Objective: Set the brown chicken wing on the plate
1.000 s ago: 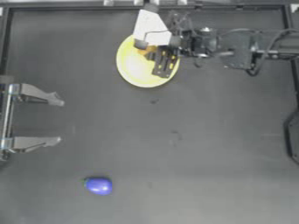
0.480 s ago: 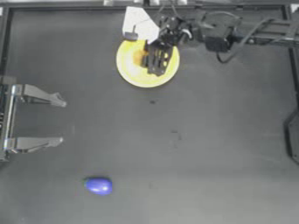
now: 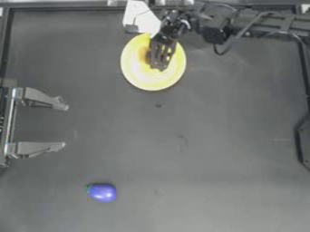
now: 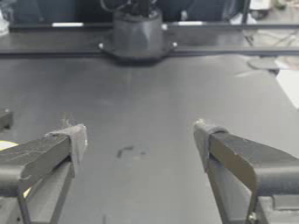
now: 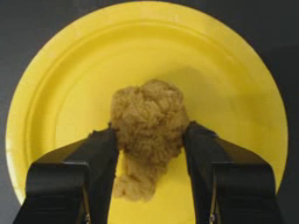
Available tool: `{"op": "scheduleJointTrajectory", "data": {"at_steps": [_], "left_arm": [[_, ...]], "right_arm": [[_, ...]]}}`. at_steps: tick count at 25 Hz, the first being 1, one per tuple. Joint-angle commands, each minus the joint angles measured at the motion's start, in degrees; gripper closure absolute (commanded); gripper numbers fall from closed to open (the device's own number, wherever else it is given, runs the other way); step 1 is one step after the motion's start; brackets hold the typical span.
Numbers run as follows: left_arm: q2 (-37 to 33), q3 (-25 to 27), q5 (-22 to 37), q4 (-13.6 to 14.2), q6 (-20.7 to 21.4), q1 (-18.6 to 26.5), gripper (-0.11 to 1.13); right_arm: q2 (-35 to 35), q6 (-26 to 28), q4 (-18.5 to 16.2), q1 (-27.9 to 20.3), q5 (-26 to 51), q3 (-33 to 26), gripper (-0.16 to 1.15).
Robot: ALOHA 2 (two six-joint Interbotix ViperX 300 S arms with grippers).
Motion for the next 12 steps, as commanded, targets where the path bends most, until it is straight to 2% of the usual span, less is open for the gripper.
{"op": "scheduleJointTrajectory", "data": {"at_steps": [1,5,7,8,12], "left_arm": [[1.1,-1.4,-0.4,0.0,0.1,0.1,0.00],[1.1,-1.2,-0.4,0.0,0.1,0.3,0.00],[1.1,-1.2,-0.4,0.0,0.2,0.4,0.00],[1.1,-1.3,-0.4,0.0,0.2,0.4,0.00],[1.1,-1.2,-0.4,0.0,0.2,0.4,0.00]], "right_arm": [[-0.4,-0.2,-0.4,0.1,2.6,-3.3,0.93],[0.3,-0.3,0.0,0.1,4.8,-4.4,0.91],[0.3,-0.3,0.1,0.2,5.2,-4.7,0.85],[0.3,-0.4,0.1,0.2,5.4,-4.7,0.80],[0.4,-1.5,1.5,0.4,7.7,-4.9,0.42]]}}
